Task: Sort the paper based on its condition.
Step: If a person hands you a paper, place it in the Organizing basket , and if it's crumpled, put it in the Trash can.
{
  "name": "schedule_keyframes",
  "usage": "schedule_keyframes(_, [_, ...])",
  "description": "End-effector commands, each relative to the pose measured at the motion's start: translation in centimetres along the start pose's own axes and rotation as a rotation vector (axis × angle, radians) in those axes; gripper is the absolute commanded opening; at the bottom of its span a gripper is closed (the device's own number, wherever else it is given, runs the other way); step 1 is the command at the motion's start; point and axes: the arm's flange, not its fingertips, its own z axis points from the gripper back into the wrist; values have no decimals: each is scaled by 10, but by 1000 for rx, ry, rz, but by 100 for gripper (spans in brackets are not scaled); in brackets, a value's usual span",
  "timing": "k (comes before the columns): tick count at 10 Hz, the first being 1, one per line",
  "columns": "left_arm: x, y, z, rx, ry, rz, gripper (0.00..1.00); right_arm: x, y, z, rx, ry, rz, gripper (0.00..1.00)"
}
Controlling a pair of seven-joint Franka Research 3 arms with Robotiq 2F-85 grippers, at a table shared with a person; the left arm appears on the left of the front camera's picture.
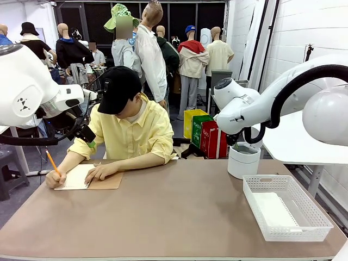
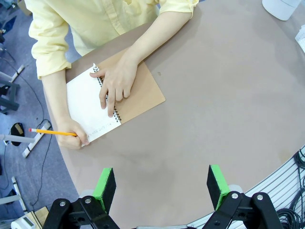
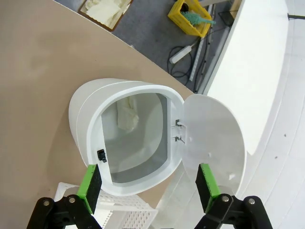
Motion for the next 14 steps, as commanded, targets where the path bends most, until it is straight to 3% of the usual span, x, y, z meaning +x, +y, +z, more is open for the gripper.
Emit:
schedule_keyframes(1, [0,1,0,4,0,-2,100,0,0,-1,0,2,12,100])
schedule_keyframes(4, [0,1,0,4,0,-2,100,0,2,12,49,-35,-10,100])
schedule_keyframes(7, [0,1,0,4,0,-2,100,-2,21,53,222,-164,37,100])
schedule_keyframes(11, [0,1,0,4,0,-2,100,-31,55,109,449,-357,126,100])
schedule_keyframes(14, [0,1,0,4,0,-2,100,-56,74,131,524,-458,137,100])
